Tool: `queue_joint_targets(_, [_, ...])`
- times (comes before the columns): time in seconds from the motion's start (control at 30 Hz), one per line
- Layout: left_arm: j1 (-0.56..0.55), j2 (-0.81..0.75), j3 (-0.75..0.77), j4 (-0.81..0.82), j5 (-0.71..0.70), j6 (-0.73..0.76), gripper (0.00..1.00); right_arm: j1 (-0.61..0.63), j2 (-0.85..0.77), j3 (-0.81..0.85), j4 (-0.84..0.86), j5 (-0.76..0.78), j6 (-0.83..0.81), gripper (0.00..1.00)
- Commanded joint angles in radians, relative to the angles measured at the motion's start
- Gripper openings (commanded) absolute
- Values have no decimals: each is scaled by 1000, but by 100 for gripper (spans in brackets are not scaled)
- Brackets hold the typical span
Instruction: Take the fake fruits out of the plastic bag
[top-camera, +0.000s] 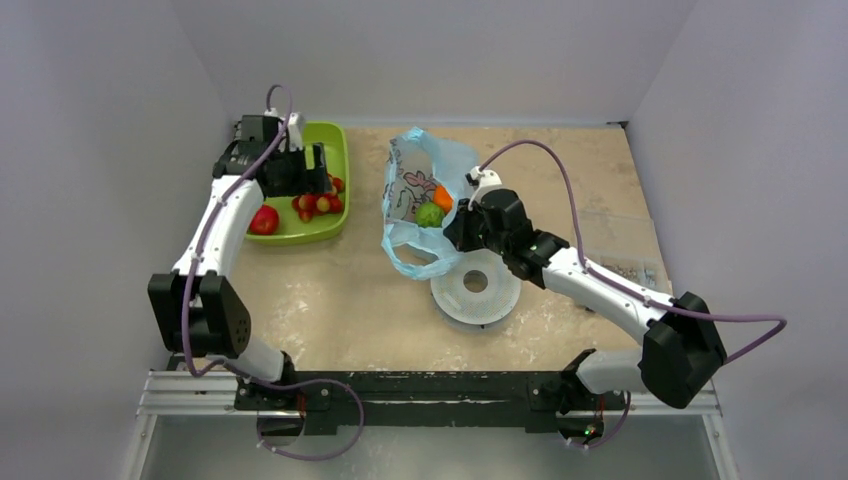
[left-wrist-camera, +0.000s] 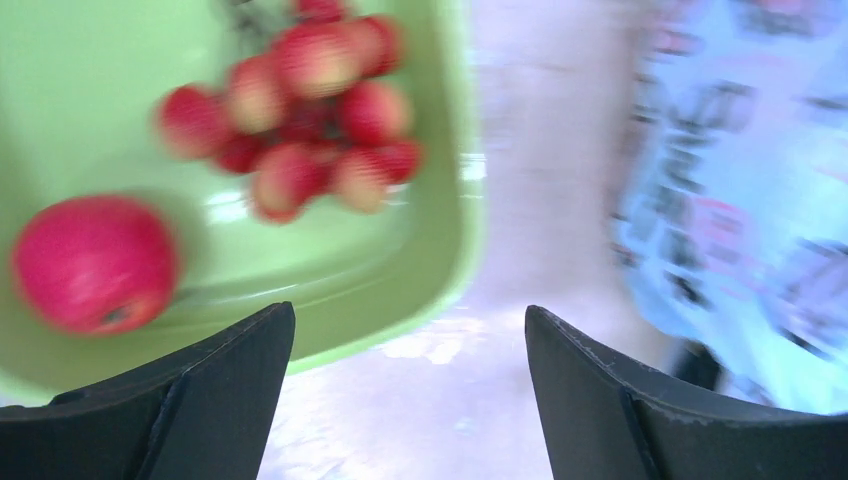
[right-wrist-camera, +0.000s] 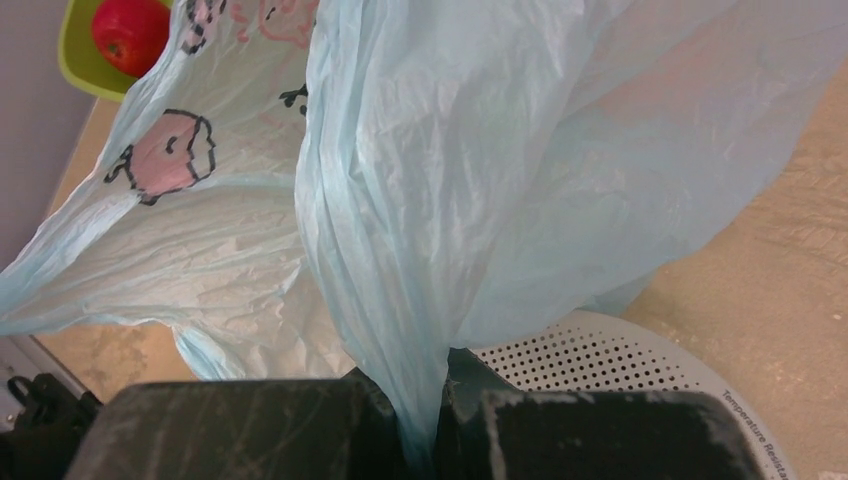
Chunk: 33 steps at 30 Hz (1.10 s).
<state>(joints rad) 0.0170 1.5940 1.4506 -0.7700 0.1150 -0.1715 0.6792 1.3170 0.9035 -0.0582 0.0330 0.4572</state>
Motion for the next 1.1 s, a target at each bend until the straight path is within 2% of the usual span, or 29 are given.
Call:
queue_joint_targets(0.0, [-121,-140,-83,216,343,30,84,-2,-14,-12,34,-80,-30,0])
queue_joint_targets(0.17, [-270,-253,-176,342,491,76,82,6,-44,-86,31,-37,-10,0])
queue_joint_targets(0.2, [-301,-269,-189,357,508,85,82,15,-54,-103,34,-26,-13,3])
queue_joint_targets(0.3, [-404,-310,-229,387,501,116,82,34,-73,-129,7,63,6,7])
queue_joint_targets(0.43, [-501,-315,-265,446,480,83,80,37,-77,-174,53,81,16,18])
queue_joint_targets(0.5, [-515,-307,-281,502,461,13,77,37,-47,-167,94,56,24,16])
queue_joint_targets(0.7, [-530,-259,-353,638,385,-200,62,37,35,-158,169,-8,49,0])
queue_joint_targets(0.87, [-584,-205,-390,718,302,-276,57,39,34,-163,164,-12,36,0])
queue_joint_targets(1.07, [-629,-87,-299,631,105,-275,51,38,12,-173,157,-6,37,0])
